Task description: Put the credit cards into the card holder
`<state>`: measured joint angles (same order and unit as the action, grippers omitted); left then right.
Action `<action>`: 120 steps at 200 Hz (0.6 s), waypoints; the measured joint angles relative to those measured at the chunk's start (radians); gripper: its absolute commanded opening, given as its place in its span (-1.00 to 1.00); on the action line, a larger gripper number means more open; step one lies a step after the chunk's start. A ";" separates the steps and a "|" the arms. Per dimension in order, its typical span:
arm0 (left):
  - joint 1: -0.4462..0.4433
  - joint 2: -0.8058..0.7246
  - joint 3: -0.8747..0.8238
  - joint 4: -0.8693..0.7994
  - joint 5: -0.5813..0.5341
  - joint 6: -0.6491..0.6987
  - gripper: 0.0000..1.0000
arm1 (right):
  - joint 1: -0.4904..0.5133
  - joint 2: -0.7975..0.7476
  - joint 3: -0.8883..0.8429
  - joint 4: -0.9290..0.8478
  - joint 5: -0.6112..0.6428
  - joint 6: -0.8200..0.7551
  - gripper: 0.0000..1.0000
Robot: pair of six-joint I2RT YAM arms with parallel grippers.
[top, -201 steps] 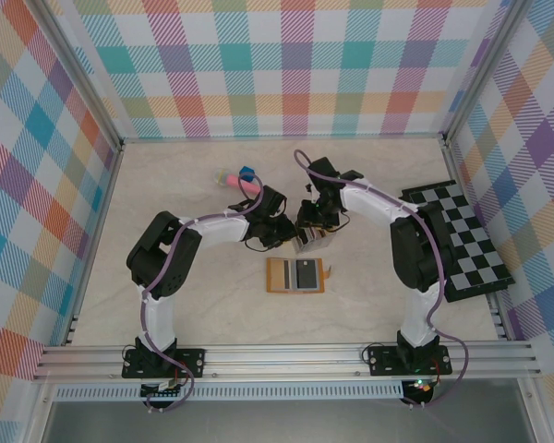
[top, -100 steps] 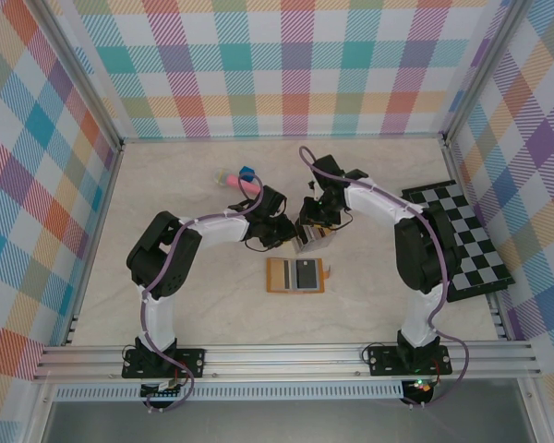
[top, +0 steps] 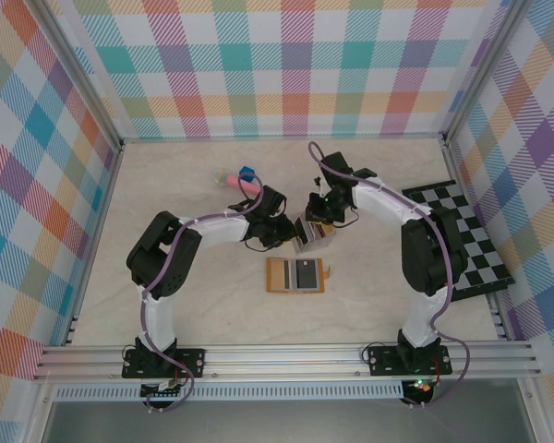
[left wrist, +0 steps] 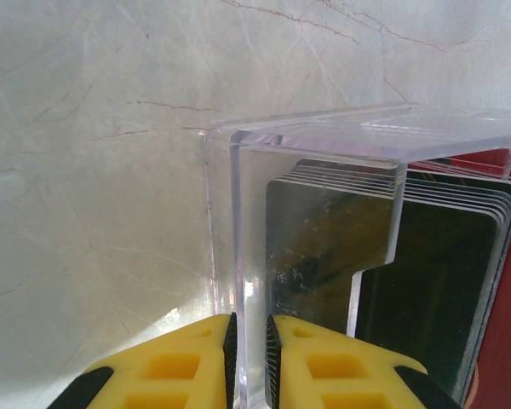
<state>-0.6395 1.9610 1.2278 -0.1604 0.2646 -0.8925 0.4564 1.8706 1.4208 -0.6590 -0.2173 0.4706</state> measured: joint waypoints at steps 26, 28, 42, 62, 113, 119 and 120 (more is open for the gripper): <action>0.000 0.000 0.000 -0.002 0.000 0.000 -0.62 | -0.003 -0.002 0.000 -0.008 0.028 -0.004 -0.80; 0.000 0.000 0.000 -0.002 0.000 0.000 -0.62 | -0.003 -0.003 0.000 -0.009 0.034 -0.005 -0.80; 0.001 0.000 0.000 -0.002 0.000 0.000 -0.62 | -0.003 -0.010 0.000 -0.020 0.072 -0.011 -0.83; 0.001 0.000 0.000 -0.002 0.000 0.000 -0.63 | -0.003 -0.031 0.000 -0.034 0.124 -0.024 -0.88; 0.001 -0.005 0.000 -0.012 -0.005 0.020 -0.56 | -0.003 -0.110 0.004 -0.063 0.194 -0.050 -0.95; 0.001 -0.009 0.000 -0.019 -0.010 0.024 -0.55 | -0.003 -0.125 0.002 -0.063 0.200 -0.050 -0.95; 0.001 -0.010 0.000 -0.020 -0.010 0.025 -0.55 | -0.003 -0.127 0.002 -0.063 0.201 -0.050 -0.95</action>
<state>-0.6388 1.9514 1.2278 -0.1806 0.2546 -0.8673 0.4530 1.7435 1.4223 -0.7219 -0.0162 0.4210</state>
